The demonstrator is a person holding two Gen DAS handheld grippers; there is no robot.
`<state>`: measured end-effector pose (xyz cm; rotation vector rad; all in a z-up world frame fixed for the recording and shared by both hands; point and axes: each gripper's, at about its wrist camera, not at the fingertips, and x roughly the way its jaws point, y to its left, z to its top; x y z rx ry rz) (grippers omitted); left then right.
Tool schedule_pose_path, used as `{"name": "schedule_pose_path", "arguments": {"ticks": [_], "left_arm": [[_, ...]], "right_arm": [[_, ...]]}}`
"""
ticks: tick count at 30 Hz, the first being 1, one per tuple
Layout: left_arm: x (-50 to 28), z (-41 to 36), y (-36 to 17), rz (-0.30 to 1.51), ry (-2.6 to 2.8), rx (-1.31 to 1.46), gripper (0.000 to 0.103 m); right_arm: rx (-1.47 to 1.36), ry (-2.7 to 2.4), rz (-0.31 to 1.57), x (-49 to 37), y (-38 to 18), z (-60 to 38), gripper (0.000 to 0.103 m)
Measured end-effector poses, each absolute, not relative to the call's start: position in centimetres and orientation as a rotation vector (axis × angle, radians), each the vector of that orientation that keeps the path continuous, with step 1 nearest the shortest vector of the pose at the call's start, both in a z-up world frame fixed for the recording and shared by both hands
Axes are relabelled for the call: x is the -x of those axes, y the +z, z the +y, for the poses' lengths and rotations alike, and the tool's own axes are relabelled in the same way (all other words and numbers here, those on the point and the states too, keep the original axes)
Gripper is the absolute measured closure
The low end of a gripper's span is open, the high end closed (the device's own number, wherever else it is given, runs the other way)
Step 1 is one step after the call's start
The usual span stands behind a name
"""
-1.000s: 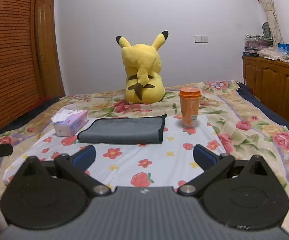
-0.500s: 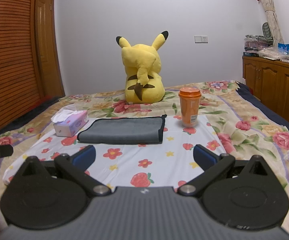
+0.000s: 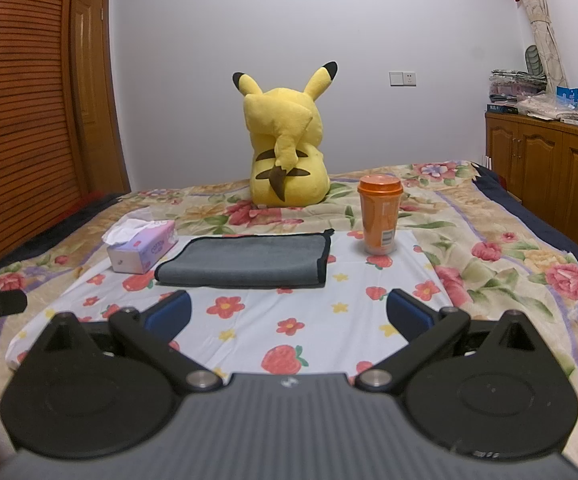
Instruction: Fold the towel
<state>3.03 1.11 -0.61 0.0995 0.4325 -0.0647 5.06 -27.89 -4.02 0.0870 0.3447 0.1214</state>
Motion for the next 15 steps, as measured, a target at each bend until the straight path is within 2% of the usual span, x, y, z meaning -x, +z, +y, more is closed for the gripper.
{"name": "schedule_pose_path", "arguments": {"ticks": [15], "left_arm": [[-3.01, 1.2, -0.66, 0.432, -0.064, -0.099, 0.0]], "right_arm": [[-0.088, 0.121, 0.344, -5.07, -4.01, -27.87, 0.0]]}}
